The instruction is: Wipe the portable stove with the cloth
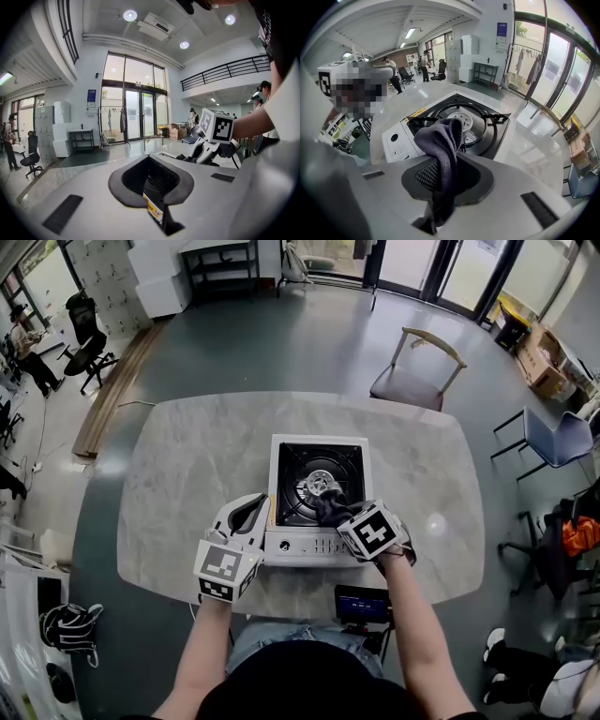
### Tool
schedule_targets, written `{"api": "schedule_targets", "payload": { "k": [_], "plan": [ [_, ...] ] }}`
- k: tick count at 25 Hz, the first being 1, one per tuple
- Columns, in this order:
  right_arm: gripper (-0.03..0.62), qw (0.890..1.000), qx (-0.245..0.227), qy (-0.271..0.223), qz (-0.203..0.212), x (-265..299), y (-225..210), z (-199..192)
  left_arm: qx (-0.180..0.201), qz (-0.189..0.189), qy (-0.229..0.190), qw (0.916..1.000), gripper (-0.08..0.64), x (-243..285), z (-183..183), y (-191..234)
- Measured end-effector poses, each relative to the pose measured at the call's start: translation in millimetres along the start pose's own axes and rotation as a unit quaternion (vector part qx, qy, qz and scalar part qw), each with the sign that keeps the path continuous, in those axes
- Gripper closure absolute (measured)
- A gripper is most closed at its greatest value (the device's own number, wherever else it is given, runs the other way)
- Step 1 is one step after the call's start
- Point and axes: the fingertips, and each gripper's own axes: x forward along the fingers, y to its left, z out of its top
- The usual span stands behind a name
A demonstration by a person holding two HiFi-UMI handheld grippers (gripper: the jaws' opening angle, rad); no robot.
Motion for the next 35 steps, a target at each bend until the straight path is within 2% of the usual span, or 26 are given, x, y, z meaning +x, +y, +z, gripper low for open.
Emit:
{"api": "schedule_targets", "payload": {
  "k": [5, 9, 16, 19, 25, 35],
  "plan": [
    [0.523, 1.000, 0.009, -0.011, 0.010, -7.3, 3.6, 1.9, 0.003, 0.001, -0.002, 1.0000, 0.549, -4.2, 2.3, -0.1],
    [0.523, 0.998, 0.019, -0.047, 0.028, -32.3, 1.8, 13.2, 0.003, 0.005, -0.008, 1.0000, 0.549, -4.8, 5.2, 3.1],
    [0.523, 0.995, 0.015, -0.094, -0.008, -81.6, -31.4, 26.0, 0.002, 0.008, -0.021, 0.9997, 0.549, -1.2, 10.7, 2.6],
    [0.522, 0.994, 0.028, -0.104, -0.008, -85.8, -41.6, 21.9, 0.004, 0.012, -0.025, 0.9996, 0.549, 2.1, 14.4, 2.8],
    [0.523, 0.997, 0.012, -0.073, -0.010, -65.0, -51.3, 5.1, 0.009, 0.012, -0.019, 0.9997, 0.549, 7.1, 11.6, 0.4],
    [0.523, 0.999, -0.039, 0.006, 0.021, -13.1, -45.2, -13.3, 0.003, 0.016, 0.013, 0.9998, 0.549, 6.3, -2.4, 3.3]
  ]
}}
